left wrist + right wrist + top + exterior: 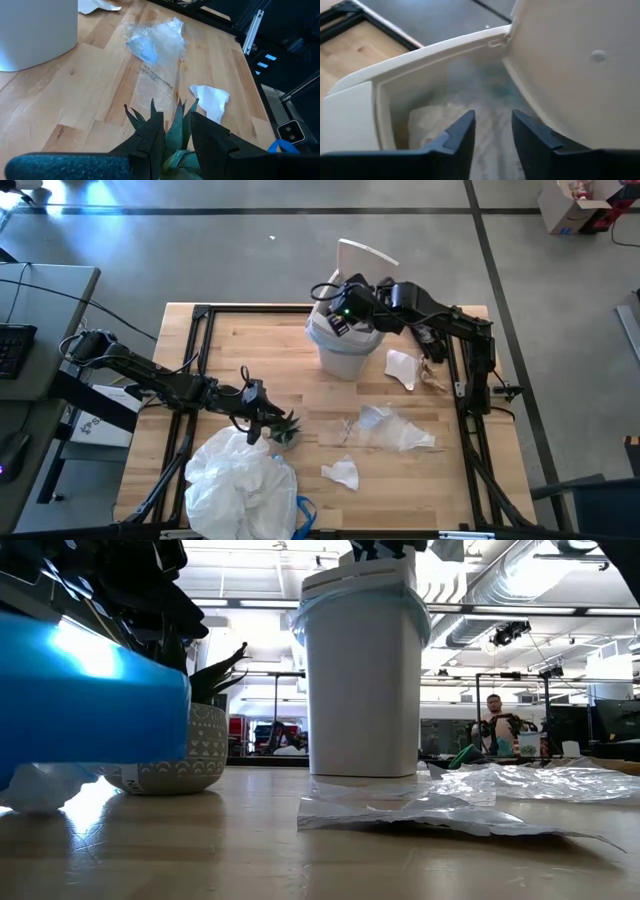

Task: Place trash/remove bag and relplace
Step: Put the transparent plastic into the trash bin, then put the white paper into the trash bin

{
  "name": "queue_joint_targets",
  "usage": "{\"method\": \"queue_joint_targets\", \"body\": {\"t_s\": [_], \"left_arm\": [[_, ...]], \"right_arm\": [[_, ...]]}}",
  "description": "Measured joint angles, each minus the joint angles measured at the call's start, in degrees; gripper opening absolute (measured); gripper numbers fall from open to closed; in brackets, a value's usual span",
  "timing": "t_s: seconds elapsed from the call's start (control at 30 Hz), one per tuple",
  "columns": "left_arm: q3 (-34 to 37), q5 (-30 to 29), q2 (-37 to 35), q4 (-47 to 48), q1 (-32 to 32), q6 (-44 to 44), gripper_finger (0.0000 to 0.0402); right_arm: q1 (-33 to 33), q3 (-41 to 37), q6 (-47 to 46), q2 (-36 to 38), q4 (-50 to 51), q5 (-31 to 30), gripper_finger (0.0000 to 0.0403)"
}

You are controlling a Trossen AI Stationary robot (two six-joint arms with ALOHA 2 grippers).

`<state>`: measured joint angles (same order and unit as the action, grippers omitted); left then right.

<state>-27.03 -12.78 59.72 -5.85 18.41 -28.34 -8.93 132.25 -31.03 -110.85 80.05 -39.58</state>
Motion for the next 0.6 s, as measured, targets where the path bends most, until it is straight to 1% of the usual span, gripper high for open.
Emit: {"method": "queue_joint_targets", "body": {"t_s": [0.17,0.33,0.4,0.47,0.6], "left_arm": [[0.0,0.0,0.0,0.0,0.0,-0.6,0.0080],[0.0,0.1,0.0,0.0,0.0,-0.6,0.0080],[0.0,0.2,0.0,0.0,0.0,-0.6,0.0080],[0.0,0.1,0.0,0.0,0.0,-0.6,0.0080],[0.0,0.0,0.0,0.0,0.0,-0.6,0.0080]], "right_arm": [[1.7,0.0,0.0,0.0,0.2,-3.9,0.0155],[4.4,0.0,-0.1,0.5,-0.3,-5.2,0.0162],[6.4,0.1,0.2,0.8,-1.2,-4.5,0.0161],[8.8,0.1,1.1,1.3,-2.4,-2.6,0.0160],[15.4,0.1,0.8,1.8,-3.1,0.9,0.0161]]}}
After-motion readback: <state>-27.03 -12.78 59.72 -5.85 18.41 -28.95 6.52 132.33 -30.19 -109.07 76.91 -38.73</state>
